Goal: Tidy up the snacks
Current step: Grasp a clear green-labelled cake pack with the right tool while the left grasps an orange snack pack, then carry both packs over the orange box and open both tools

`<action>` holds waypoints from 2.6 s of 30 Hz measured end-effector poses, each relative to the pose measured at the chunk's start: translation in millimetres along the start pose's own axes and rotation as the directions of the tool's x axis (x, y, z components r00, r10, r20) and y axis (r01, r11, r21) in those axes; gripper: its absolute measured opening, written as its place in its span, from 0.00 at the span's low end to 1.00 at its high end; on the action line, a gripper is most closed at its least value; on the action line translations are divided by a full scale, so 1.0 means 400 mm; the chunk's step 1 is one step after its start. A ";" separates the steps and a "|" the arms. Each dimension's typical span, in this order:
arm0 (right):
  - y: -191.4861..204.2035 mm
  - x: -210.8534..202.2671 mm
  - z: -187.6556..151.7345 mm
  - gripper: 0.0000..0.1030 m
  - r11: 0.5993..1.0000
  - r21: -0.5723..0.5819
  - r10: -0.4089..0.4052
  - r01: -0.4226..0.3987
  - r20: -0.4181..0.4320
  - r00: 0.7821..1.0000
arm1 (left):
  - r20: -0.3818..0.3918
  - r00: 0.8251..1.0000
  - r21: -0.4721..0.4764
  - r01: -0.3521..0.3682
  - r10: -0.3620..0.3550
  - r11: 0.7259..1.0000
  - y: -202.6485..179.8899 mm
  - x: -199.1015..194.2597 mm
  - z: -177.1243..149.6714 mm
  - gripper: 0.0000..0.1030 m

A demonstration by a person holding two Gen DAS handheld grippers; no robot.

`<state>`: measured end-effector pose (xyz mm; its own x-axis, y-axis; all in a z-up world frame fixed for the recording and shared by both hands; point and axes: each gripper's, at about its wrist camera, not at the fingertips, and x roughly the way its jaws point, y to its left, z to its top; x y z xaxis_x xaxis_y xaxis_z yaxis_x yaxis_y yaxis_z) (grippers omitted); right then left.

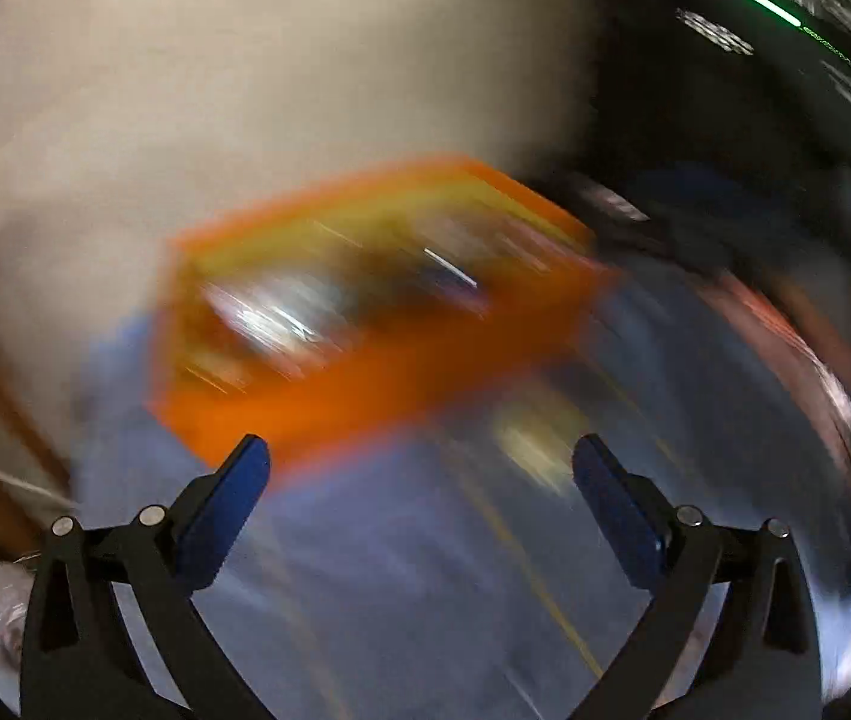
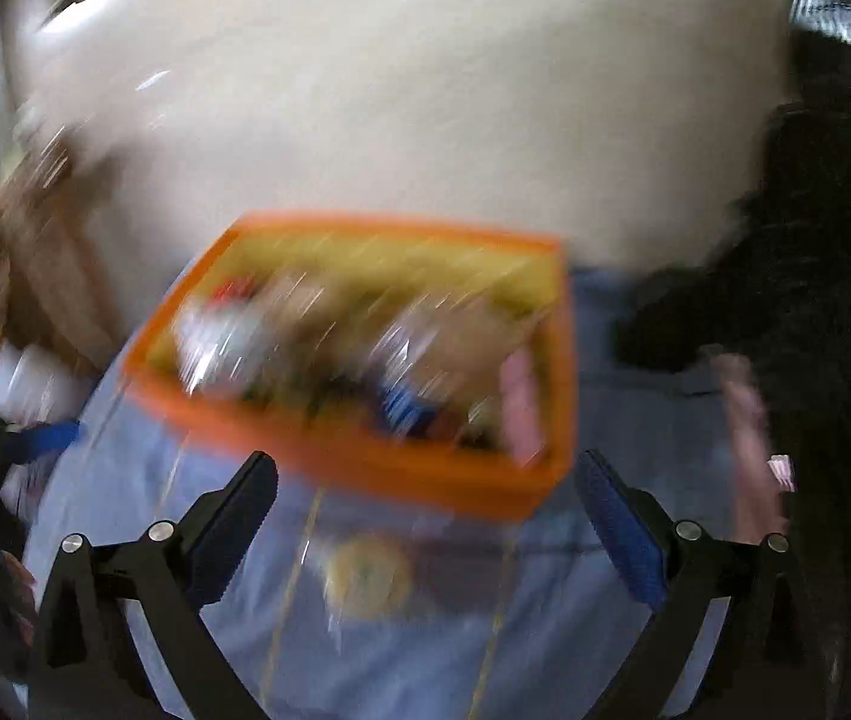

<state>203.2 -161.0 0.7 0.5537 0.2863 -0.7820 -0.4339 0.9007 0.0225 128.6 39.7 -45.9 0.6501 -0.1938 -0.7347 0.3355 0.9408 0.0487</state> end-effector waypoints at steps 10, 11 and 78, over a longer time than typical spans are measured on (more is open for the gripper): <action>0.040 0.224 -0.177 0.96 0.995 -0.092 0.013 -0.030 -0.180 0.984 | -0.126 0.971 0.027 0.207 -0.202 0.978 -0.264 0.124 -0.229 0.96; 0.046 0.234 -0.180 0.96 0.996 -0.081 0.009 -0.025 -0.183 0.983 | -0.137 0.971 0.019 0.200 -0.196 0.980 -0.264 0.136 -0.233 0.96; -0.109 0.016 0.238 0.97 0.941 0.262 -0.246 0.212 0.101 0.964 | 0.006 0.942 -0.338 -0.315 0.337 0.887 0.307 0.090 0.399 0.96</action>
<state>293.4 -167.3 53.8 0.7123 0.0878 -0.6963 -0.1046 0.9943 0.0185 302.0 103.9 41.6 0.7292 0.1325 -0.6713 -0.1376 0.9894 0.0458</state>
